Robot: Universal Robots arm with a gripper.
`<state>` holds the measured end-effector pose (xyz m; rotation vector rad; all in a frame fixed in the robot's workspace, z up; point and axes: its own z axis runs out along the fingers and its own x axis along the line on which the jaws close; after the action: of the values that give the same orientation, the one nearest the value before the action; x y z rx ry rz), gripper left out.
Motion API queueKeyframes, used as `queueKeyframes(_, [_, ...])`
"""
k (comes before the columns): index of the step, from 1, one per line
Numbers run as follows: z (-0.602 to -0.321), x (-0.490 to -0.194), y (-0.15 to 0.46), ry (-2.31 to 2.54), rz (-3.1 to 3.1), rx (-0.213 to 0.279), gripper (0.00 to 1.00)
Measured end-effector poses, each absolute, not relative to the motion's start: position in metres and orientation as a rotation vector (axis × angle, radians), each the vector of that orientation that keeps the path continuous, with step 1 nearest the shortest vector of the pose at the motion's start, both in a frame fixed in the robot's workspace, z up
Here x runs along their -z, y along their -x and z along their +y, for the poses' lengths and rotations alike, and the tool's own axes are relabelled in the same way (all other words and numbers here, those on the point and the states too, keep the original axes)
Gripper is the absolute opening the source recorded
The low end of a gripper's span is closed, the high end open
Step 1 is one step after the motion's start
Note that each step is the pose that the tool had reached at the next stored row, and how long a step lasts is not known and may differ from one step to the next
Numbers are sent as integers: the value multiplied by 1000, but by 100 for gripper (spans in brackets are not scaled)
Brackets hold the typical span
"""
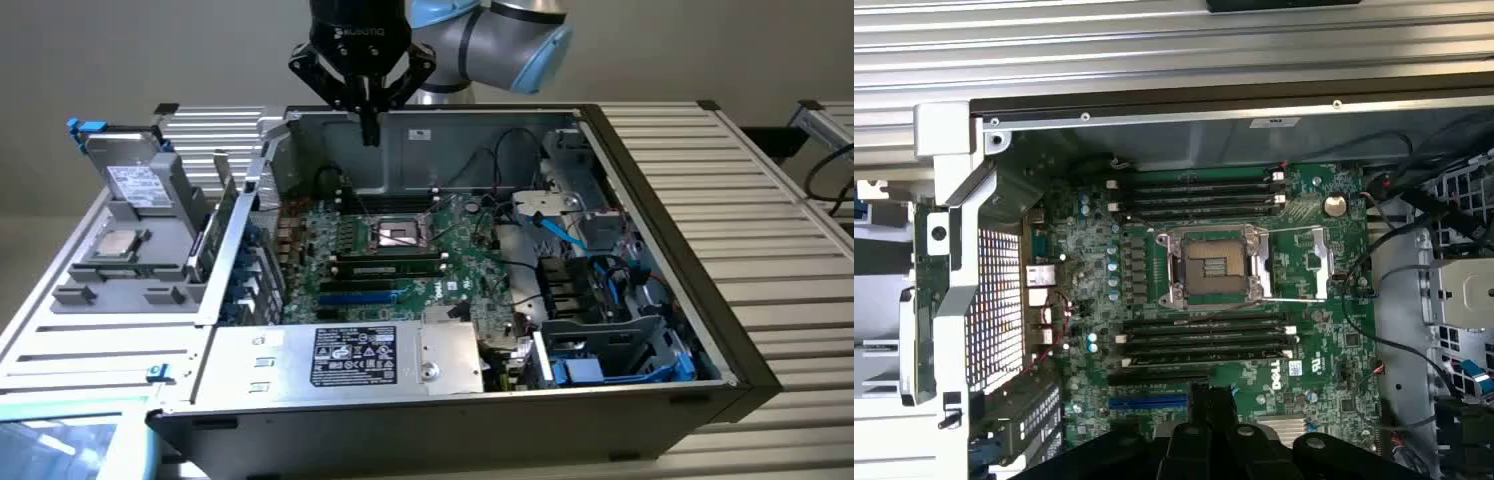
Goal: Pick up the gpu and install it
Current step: 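Reach for the gpu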
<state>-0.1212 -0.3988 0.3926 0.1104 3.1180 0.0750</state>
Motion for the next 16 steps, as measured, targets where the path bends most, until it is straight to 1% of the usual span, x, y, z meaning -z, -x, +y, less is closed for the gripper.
queueKeyframes(16, [-398, -393, 127, -110, 3118, -75, 12])
